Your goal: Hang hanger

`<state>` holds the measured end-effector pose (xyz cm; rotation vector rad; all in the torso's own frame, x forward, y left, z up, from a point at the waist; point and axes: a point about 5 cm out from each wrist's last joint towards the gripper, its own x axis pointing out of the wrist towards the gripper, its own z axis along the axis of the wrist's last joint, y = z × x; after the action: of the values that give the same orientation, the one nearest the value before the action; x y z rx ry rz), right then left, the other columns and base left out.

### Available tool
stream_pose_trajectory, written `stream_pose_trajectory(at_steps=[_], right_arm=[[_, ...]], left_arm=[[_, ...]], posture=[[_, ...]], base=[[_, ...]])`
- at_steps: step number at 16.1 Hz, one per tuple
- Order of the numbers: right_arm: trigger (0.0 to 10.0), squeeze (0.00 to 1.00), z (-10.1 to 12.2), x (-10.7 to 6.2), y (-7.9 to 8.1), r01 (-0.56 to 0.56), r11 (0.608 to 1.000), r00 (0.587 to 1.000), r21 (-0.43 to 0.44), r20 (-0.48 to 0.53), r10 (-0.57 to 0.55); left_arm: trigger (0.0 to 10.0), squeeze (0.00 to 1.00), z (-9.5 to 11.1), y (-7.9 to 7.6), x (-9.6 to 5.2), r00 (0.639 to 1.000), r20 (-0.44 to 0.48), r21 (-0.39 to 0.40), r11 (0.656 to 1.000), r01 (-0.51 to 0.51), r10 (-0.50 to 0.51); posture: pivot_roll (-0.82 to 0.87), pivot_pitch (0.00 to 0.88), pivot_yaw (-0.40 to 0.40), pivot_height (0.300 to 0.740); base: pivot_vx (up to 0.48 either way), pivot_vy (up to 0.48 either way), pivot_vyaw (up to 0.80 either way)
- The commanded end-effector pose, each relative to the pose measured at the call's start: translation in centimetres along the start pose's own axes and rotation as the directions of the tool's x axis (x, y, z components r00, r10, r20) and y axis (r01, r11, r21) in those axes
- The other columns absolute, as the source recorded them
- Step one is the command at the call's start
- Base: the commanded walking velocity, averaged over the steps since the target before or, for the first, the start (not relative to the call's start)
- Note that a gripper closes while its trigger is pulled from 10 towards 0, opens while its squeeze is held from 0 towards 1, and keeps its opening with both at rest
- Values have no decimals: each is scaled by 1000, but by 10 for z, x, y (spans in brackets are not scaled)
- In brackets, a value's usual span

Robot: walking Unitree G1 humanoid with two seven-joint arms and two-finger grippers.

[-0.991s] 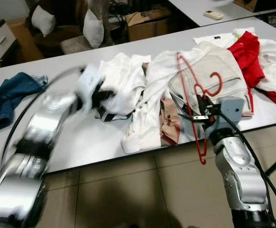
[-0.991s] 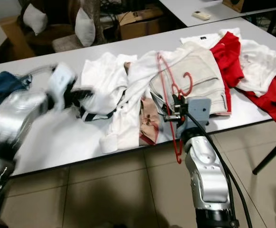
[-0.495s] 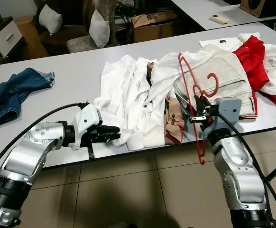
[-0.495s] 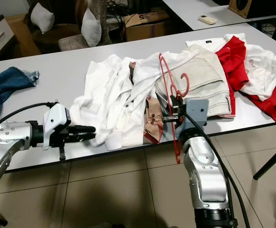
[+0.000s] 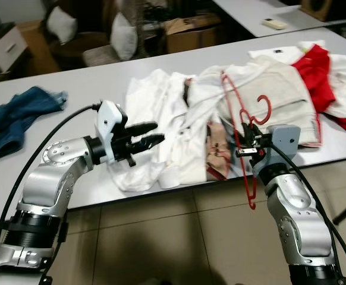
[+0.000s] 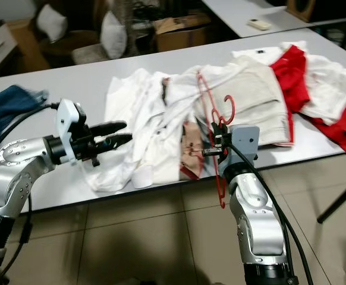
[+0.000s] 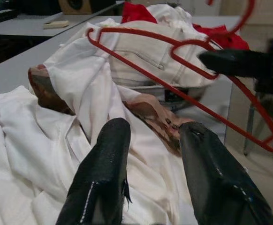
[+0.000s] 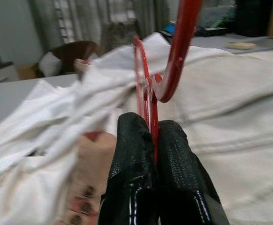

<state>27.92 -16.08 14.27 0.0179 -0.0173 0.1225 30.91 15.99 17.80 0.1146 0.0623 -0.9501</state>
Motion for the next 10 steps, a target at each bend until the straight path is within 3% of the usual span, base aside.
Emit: stream_pose_trajectory(at_steps=[1,3,5,6,8,10], right_arm=[[10000,0,7,1,2,-7,1000,1000,11,15,7],[10000,0,8,1,7,-23,1000,1000,6,11,23],[10000,0,7,-1,8,-17,1000,1000,20,8,17],[10000,0,5,-2,10,-17,1000,1000,24,4,16],[10000,0,4,-5,13,-16,999,1000,29,-2,16],[10000,0,4,-6,11,-5,999,1000,33,-6,5]], left_arm=[[10000,1000,-17,4,-1,994,-92,-14,998,-60,59],[10000,1000,-41,8,2,967,-228,86,991,-98,116],[10000,1000,-49,14,3,956,-259,119,987,-111,139],[10000,0,-53,22,2,944,-277,147,979,-141,178],[10000,0,-57,30,0,928,-301,166,970,-176,220],[10000,0,-64,24,0,940,-319,92,991,-98,123]], posture=[[-78,0,151,740],[-73,0,170,740],[-68,0,175,740],[-70,0,182,740],[-75,0,189,740],[-78,0,191,740]], base=[[0,0,0],[0,0,0],[0,0,0],[0,0,0],[0,0,0],[0,0,0]])
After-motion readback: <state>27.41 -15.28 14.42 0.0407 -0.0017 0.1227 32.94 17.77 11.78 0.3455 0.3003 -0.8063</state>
